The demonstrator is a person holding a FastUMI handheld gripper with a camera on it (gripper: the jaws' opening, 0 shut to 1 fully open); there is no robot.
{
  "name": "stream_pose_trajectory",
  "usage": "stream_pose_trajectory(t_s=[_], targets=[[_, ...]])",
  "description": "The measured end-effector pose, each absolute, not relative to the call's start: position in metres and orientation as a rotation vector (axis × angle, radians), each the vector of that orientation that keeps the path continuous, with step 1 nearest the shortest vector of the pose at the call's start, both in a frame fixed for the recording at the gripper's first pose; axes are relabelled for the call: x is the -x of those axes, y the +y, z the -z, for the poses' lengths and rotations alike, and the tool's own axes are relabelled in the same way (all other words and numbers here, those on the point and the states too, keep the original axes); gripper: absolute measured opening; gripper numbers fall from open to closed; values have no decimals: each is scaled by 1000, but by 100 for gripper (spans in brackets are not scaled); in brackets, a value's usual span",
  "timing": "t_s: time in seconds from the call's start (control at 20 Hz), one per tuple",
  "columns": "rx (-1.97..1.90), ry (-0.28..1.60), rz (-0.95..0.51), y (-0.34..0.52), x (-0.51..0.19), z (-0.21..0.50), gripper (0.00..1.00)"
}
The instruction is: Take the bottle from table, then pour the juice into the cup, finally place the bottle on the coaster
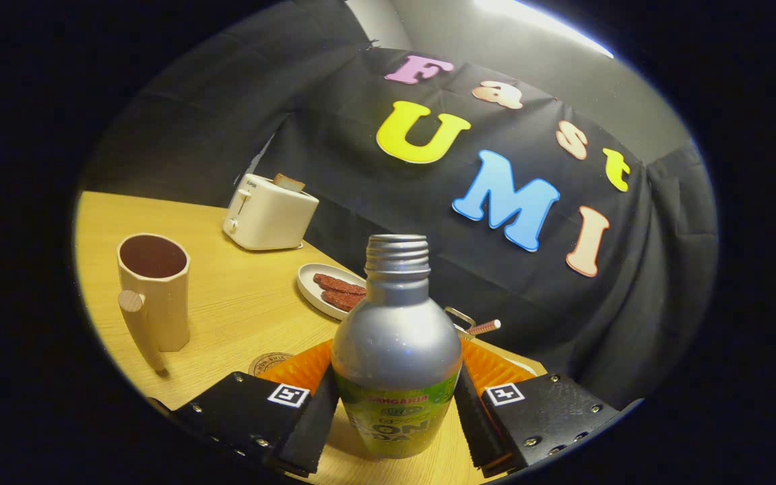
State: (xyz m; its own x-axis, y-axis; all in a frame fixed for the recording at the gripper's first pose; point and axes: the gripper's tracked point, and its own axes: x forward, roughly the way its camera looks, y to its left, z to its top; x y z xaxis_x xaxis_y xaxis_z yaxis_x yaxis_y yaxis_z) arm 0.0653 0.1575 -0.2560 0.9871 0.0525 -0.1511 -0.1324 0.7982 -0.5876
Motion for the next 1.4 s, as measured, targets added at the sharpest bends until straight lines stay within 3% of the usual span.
stream_pose_trajectory(t_s=[1.4], targets=[[1480, -8, -268, 234, -89, 242, 80]])
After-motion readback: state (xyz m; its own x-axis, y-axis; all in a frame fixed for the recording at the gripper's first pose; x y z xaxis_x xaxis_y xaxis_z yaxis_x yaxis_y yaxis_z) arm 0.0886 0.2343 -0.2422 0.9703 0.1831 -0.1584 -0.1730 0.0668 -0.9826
